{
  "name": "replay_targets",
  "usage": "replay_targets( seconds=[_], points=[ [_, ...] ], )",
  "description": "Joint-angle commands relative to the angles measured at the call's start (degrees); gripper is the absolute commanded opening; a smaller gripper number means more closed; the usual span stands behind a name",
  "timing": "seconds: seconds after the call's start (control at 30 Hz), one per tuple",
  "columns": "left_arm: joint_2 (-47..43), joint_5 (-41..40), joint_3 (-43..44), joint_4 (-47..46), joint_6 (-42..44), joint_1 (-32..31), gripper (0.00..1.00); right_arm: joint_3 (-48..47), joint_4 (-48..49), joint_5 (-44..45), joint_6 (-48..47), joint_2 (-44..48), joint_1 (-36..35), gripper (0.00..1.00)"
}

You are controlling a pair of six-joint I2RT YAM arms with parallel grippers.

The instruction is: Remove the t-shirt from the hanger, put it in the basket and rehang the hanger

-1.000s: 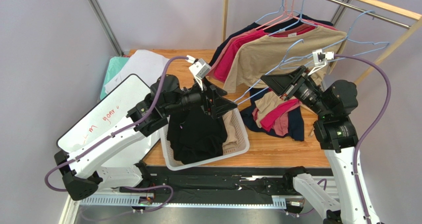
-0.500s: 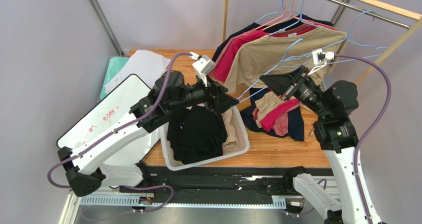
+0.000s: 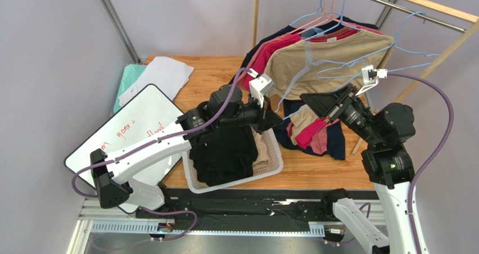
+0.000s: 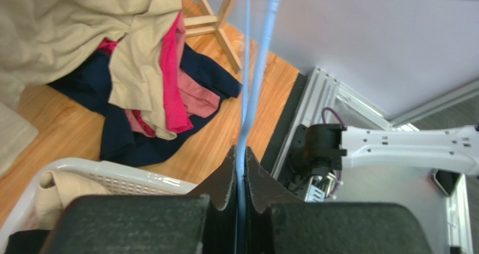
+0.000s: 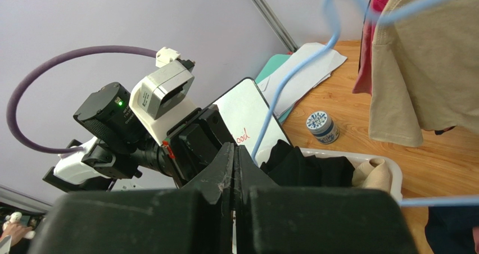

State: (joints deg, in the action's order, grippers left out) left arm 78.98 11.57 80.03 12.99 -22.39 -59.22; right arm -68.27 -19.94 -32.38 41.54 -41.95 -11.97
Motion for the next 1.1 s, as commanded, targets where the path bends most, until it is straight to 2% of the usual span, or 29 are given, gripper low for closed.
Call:
replay_targets(
  seconds=[0.0, 0.2, 0.23, 0.33, 0.43, 0.7, 1.07],
  points=[
    [-0.1, -1.6, 2.1, -3.3, -0.7, -0.2, 0.0, 0.6, -2.4, 1.7, -0.3, 2.1, -0.3, 0.03],
    [1.8, -2.9, 1.8, -6.6, -2.4, -2.1, 0.0, 3.9, -5.9, 3.0, -2.9, 4.9, -0.3, 0.33],
    [1.7, -3.2, 1.5, -7.2, -2.7, -2.6, 0.0, 4.1, -6.7, 3.5, -4.5, 5.2, -0.3, 0.42],
    [1.8, -3.9, 0.0, -9.1, -3.7, -3.4, 0.0, 4.5, -8.8, 5.8, -6.6, 6.5, -0.2, 0.55],
    [1.9, -4.4, -1.2, -11.2, -4.9, -4.0, 0.0, 6.3, -7.2, 5.0, -6.4, 7.1, -0.3, 0.62],
    [4.5, -5.5, 0.2, -11.7, -6.3, -5.3, 0.0, 9.7, -2.7, 3.7, -5.2, 6.5, -0.3, 0.64],
    [8.0, -7.9, 3.3, -10.8, -8.1, -6.8, 0.0, 11.7, 0.6, 4.1, -4.2, 6.1, -0.3, 0.54]
  ],
)
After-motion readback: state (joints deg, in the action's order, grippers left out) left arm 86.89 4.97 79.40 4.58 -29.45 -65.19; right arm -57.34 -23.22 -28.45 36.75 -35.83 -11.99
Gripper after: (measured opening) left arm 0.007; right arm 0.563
